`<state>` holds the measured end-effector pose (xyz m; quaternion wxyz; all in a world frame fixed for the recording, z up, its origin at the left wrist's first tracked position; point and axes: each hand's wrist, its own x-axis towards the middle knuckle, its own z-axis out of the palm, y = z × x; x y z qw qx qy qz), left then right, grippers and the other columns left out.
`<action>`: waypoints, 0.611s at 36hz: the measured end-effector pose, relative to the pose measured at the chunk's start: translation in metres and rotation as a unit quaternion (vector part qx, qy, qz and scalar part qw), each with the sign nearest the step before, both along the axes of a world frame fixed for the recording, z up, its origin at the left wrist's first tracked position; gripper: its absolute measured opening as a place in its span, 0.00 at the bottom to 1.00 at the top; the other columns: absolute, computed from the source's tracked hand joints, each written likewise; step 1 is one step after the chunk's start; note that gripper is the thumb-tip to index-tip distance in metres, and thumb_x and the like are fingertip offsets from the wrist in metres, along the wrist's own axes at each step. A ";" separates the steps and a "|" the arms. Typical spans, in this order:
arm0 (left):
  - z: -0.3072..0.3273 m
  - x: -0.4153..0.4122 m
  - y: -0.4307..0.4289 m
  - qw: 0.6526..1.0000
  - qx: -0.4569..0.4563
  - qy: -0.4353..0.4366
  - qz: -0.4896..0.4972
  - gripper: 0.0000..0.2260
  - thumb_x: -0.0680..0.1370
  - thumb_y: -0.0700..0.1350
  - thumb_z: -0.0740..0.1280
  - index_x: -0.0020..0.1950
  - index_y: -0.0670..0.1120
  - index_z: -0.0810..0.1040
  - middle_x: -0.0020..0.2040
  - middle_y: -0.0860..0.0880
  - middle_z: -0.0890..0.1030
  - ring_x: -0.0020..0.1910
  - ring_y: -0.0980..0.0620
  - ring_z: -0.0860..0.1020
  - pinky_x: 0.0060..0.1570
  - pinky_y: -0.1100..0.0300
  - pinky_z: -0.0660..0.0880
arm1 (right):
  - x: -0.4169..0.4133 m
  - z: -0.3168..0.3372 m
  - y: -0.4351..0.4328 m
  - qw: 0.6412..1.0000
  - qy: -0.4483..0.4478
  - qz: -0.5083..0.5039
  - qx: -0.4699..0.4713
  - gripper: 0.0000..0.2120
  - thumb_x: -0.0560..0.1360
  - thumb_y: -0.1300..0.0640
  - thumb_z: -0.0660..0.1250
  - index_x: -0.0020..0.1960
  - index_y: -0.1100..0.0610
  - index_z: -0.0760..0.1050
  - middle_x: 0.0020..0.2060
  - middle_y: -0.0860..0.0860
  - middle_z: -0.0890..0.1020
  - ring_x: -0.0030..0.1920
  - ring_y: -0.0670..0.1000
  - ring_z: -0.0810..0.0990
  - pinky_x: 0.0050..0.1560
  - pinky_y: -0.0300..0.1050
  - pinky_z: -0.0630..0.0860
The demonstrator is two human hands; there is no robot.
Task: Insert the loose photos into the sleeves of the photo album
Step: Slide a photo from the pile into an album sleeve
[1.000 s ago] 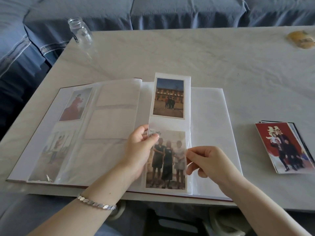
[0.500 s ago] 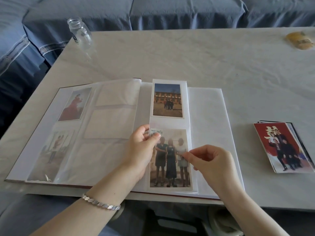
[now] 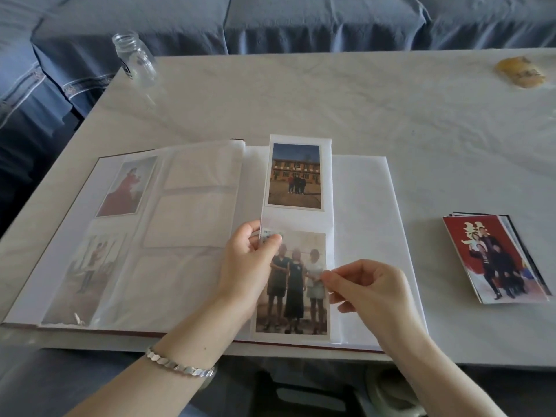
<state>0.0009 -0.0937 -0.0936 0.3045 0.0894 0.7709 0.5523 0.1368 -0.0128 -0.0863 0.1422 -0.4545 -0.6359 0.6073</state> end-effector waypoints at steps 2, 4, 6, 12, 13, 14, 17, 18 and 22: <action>-0.001 -0.002 0.000 1.000 0.009 -0.012 0.005 0.12 0.77 0.42 0.67 0.58 0.51 0.71 0.49 0.52 0.80 0.49 0.54 0.80 0.46 0.63 0.75 | 0.000 0.002 0.003 0.998 0.019 -0.013 -0.058 0.04 0.69 0.60 0.72 0.38 0.59 0.78 0.27 0.49 0.82 0.27 0.45 0.80 0.28 0.33 0.76; -0.003 -0.003 0.000 1.000 0.016 -0.014 0.010 0.11 0.77 0.40 0.67 0.57 0.51 0.71 0.47 0.53 0.80 0.48 0.55 0.80 0.45 0.63 0.75 | 0.000 0.002 0.004 0.995 0.023 -0.019 -0.090 0.04 0.69 0.60 0.72 0.38 0.59 0.78 0.27 0.51 0.82 0.27 0.46 0.80 0.29 0.34 0.76; -0.003 -0.004 0.001 1.000 0.016 -0.009 0.010 0.11 0.77 0.40 0.67 0.56 0.51 0.71 0.47 0.53 0.80 0.47 0.56 0.80 0.43 0.65 0.74 | 0.000 0.002 0.004 0.995 0.025 -0.015 -0.094 0.04 0.69 0.60 0.71 0.39 0.59 0.78 0.28 0.51 0.82 0.28 0.46 0.80 0.29 0.34 0.77; 0.000 -0.014 0.011 0.999 -0.015 0.019 -0.034 0.16 0.74 0.41 0.71 0.57 0.51 0.71 0.45 0.50 0.82 0.42 0.55 0.81 0.41 0.65 0.76 | 0.002 -0.004 0.009 0.999 -0.039 0.028 0.023 0.08 0.69 0.57 0.72 0.43 0.50 0.74 0.27 0.44 0.82 0.29 0.42 0.80 0.27 0.30 0.73; 0.001 -0.016 0.013 0.998 -0.020 0.033 -0.042 0.16 0.73 0.40 0.71 0.57 0.51 0.71 0.44 0.51 0.82 0.41 0.56 0.81 0.39 0.66 0.76 | 0.004 -0.004 0.012 0.997 -0.051 0.033 0.044 0.10 0.69 0.56 0.73 0.45 0.48 0.73 0.27 0.44 0.82 0.29 0.41 0.80 0.27 0.30 0.73; 0.001 -0.018 0.015 0.997 -0.032 0.046 -0.053 0.17 0.73 0.39 0.71 0.58 0.51 0.70 0.44 0.51 0.82 0.40 0.56 0.81 0.39 0.66 0.76 | 0.008 -0.003 0.016 0.995 -0.060 0.032 0.071 0.12 0.69 0.55 0.73 0.47 0.47 0.72 0.28 0.45 0.82 0.30 0.41 0.80 0.28 0.30 0.73; 0.002 -0.019 0.021 0.986 -0.091 0.105 -0.095 0.21 0.73 0.41 0.70 0.62 0.53 0.68 0.48 0.51 0.80 0.43 0.53 0.80 0.45 0.57 0.78 | 0.027 0.000 0.041 0.972 -0.094 -0.009 0.217 0.13 0.69 0.55 0.73 0.52 0.51 0.76 0.37 0.45 0.82 0.35 0.42 0.80 0.38 0.33 0.74; 0.004 -0.019 0.023 0.980 -0.110 0.122 -0.111 0.24 0.72 0.43 0.69 0.64 0.53 0.67 0.52 0.50 0.79 0.45 0.51 0.79 0.49 0.52 0.78 | 0.035 0.001 0.053 0.954 -0.125 -0.023 0.271 0.14 0.70 0.55 0.72 0.55 0.54 0.77 0.43 0.48 0.82 0.41 0.46 0.80 0.44 0.36 0.74; 0.012 -0.014 0.030 0.959 -0.160 0.178 -0.151 0.29 0.75 0.44 0.67 0.73 0.52 0.60 0.66 0.50 0.72 0.49 0.54 0.72 0.47 0.64 0.67 | 0.065 -0.005 0.101 0.878 -0.311 -0.031 0.363 0.22 0.76 0.51 0.65 0.66 0.60 0.70 0.66 0.57 0.70 0.67 0.59 0.67 0.66 0.53 0.65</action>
